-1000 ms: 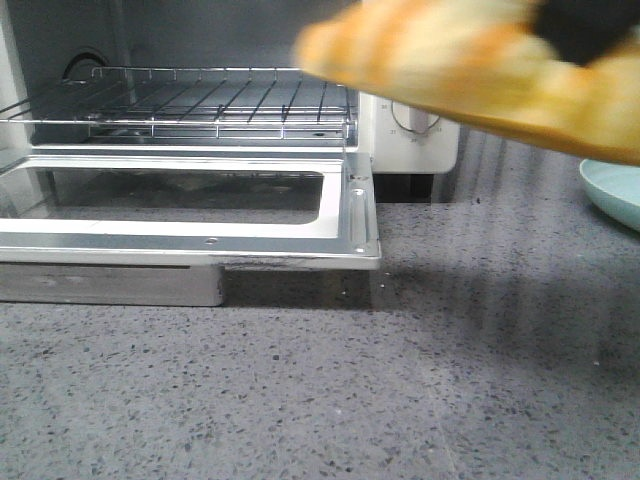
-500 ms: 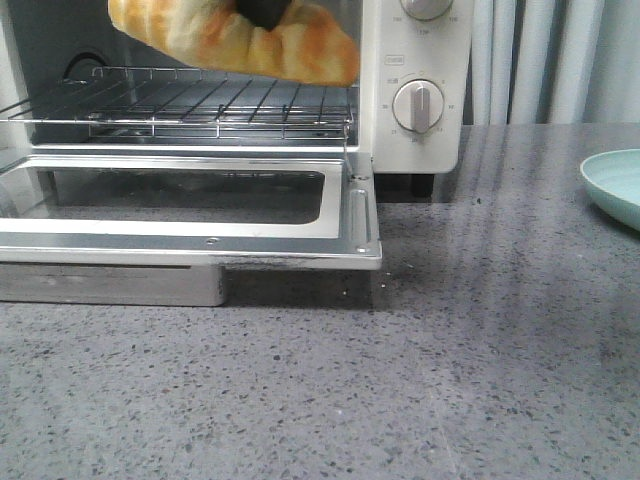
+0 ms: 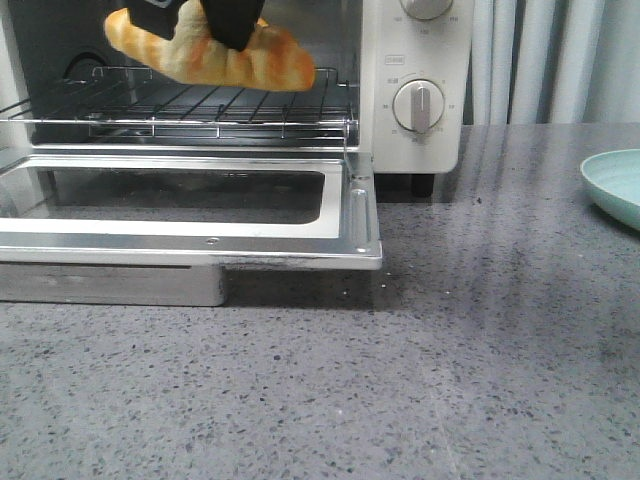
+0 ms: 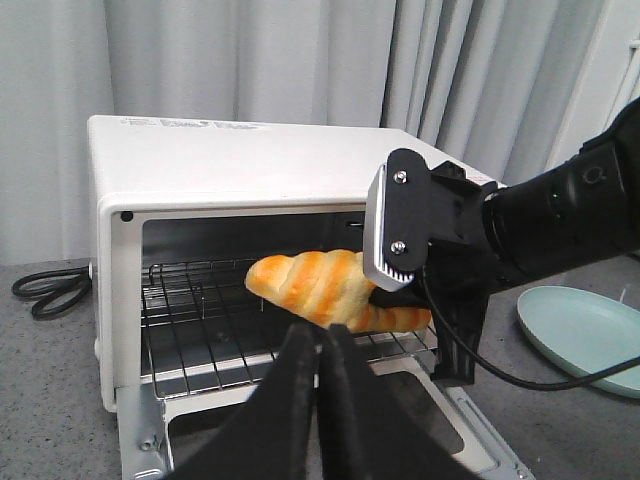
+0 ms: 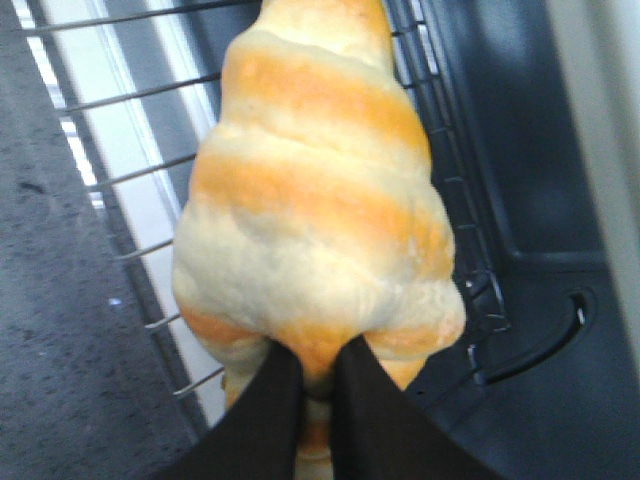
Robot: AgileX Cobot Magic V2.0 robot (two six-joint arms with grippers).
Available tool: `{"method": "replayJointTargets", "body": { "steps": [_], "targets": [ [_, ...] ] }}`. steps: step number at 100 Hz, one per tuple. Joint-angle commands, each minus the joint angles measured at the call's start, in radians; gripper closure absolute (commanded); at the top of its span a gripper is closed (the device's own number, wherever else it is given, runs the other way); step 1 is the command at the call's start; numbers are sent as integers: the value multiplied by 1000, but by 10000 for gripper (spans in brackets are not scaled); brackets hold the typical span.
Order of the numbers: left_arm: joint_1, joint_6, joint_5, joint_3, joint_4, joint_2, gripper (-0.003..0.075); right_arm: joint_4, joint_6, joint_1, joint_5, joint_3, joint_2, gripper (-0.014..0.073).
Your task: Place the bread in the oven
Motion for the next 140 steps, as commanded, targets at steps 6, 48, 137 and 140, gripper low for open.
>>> {"method": "replayJointTargets", "body": {
  "steps": [6, 48, 137, 140],
  "targets": [
    [2, -11, -72, -30, 3, 9, 741, -61, -5, -29, -32, -43, -42, 473],
    [2, -11, -65, -30, 3, 9, 742, -74, -5, 0, -31, -52, -44, 106],
    [284, -205, 69, 150, 256, -338, 741, -65, 53, 323, 325, -250, -85, 107],
    [304, -203, 39, 170, 236, -338, 741, -63, 56, 323, 325, -250, -94, 107]
  ]
}}
